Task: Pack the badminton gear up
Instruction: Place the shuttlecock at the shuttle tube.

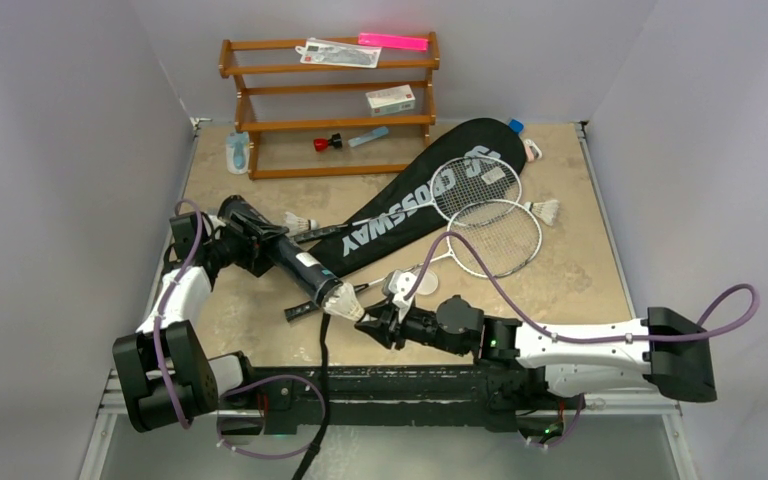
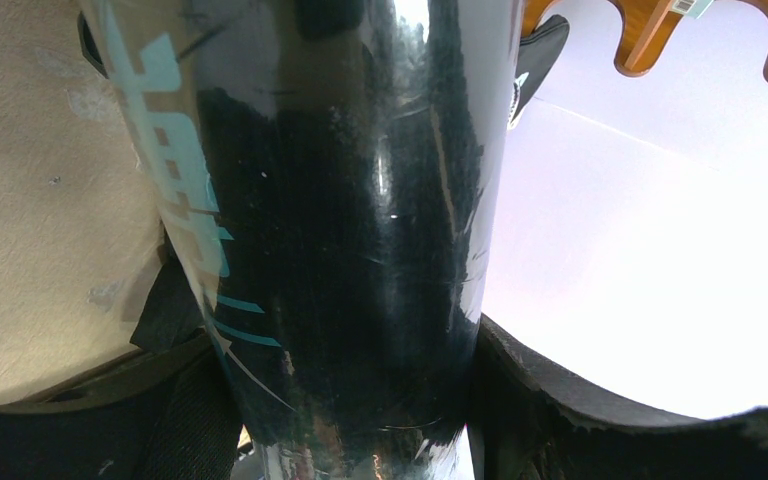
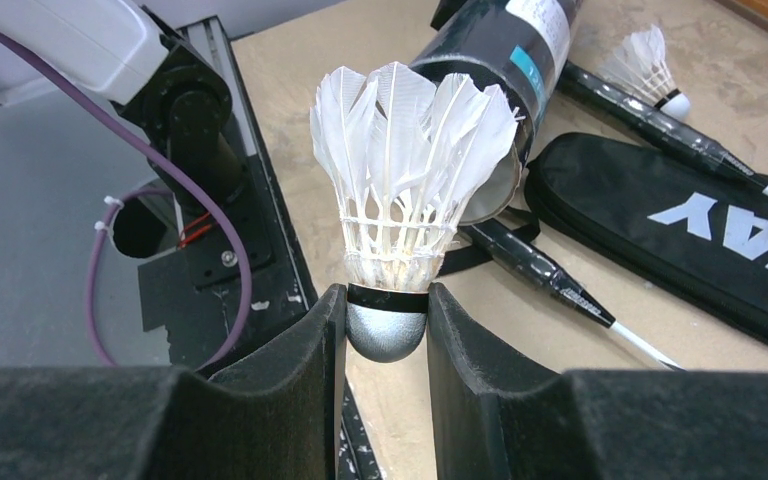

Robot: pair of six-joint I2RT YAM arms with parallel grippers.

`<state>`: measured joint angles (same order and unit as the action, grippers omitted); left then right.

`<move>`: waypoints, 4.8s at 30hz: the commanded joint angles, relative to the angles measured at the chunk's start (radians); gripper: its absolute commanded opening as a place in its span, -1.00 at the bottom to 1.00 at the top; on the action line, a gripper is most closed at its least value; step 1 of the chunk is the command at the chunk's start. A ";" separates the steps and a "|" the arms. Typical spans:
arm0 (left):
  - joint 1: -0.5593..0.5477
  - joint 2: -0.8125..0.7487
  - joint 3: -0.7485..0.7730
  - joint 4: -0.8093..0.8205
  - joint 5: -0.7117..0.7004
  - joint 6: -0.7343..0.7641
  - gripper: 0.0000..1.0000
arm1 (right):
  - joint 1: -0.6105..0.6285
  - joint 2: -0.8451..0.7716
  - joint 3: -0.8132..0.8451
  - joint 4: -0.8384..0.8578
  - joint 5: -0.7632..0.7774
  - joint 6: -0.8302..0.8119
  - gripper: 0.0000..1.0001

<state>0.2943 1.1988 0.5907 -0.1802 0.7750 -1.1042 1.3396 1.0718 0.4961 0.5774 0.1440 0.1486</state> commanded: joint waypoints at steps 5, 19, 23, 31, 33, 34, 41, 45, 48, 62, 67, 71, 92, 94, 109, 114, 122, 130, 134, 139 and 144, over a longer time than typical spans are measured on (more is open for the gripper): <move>0.008 -0.009 -0.019 0.070 0.062 -0.024 -0.09 | -0.007 0.048 0.012 0.033 0.017 0.004 -0.53; 0.008 -0.016 -0.029 0.104 0.075 -0.053 -0.09 | -0.025 0.097 0.016 0.002 0.011 0.051 -0.56; 0.009 -0.019 -0.028 0.105 0.066 -0.043 -0.09 | -0.028 0.100 0.026 -0.021 0.010 0.072 -0.57; 0.008 -0.024 -0.023 0.083 0.039 -0.021 -0.07 | -0.034 0.117 0.087 -0.107 0.015 0.066 -0.66; 0.008 -0.024 -0.023 0.072 0.026 -0.021 -0.07 | -0.033 0.109 0.091 -0.104 0.018 0.053 -0.67; 0.008 -0.024 -0.023 0.068 0.019 -0.024 -0.07 | -0.033 0.103 0.088 -0.099 0.013 0.049 -0.67; 0.008 -0.055 -0.019 0.029 -0.048 -0.040 -0.07 | -0.033 0.100 0.097 -0.135 0.021 0.035 -0.67; 0.008 -0.090 -0.015 -0.014 -0.111 -0.042 -0.06 | -0.031 0.104 0.113 -0.159 0.023 0.035 -0.69; 0.008 -0.104 -0.015 -0.033 -0.135 -0.046 -0.05 | -0.031 0.100 0.111 -0.164 0.039 0.034 -0.68; 0.008 -0.114 -0.020 -0.070 -0.200 -0.062 -0.04 | -0.030 0.107 0.144 -0.204 0.028 0.013 -0.67; 0.008 -0.114 -0.017 -0.063 -0.176 -0.063 -0.04 | -0.030 0.133 0.154 -0.208 0.000 0.016 -0.67; 0.008 -0.106 -0.021 -0.022 -0.105 -0.069 -0.04 | -0.030 0.146 0.147 -0.196 -0.009 0.046 -0.67; 0.008 -0.066 -0.030 0.020 0.006 -0.034 0.00 | -0.033 0.099 0.131 -0.227 -0.117 0.080 -0.67; 0.008 -0.068 -0.029 0.032 0.018 -0.026 0.00 | -0.036 0.098 0.133 -0.232 -0.133 0.086 -0.67; 0.008 -0.077 -0.010 -0.091 -0.134 0.006 0.04 | -0.037 0.177 0.250 -0.348 -0.083 0.015 -0.69; 0.008 -0.080 -0.005 -0.087 -0.136 0.007 0.04 | -0.038 0.185 0.245 -0.366 -0.125 0.042 -0.70; 0.008 -0.030 0.024 -0.073 -0.055 0.082 0.03 | -0.043 0.185 0.242 -0.360 -0.142 0.055 -0.70; 0.008 -0.063 0.008 -0.105 -0.124 0.077 0.03 | -0.043 0.200 0.290 -0.446 -0.110 0.040 -0.72; 0.008 -0.072 0.017 -0.161 -0.202 0.057 0.05 | -0.043 0.179 0.288 -0.437 -0.098 0.040 -0.72; 0.008 -0.075 0.015 -0.164 -0.210 0.046 0.05 | -0.043 0.164 0.283 -0.434 -0.100 0.039 -0.71; 0.008 -0.069 0.015 -0.160 -0.200 0.034 0.05 | -0.043 0.174 0.279 -0.432 -0.098 0.043 -0.71</move>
<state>0.2943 1.1496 0.5667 -0.3565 0.5713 -1.0405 1.2999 1.2652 0.7441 0.1482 0.0353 0.1963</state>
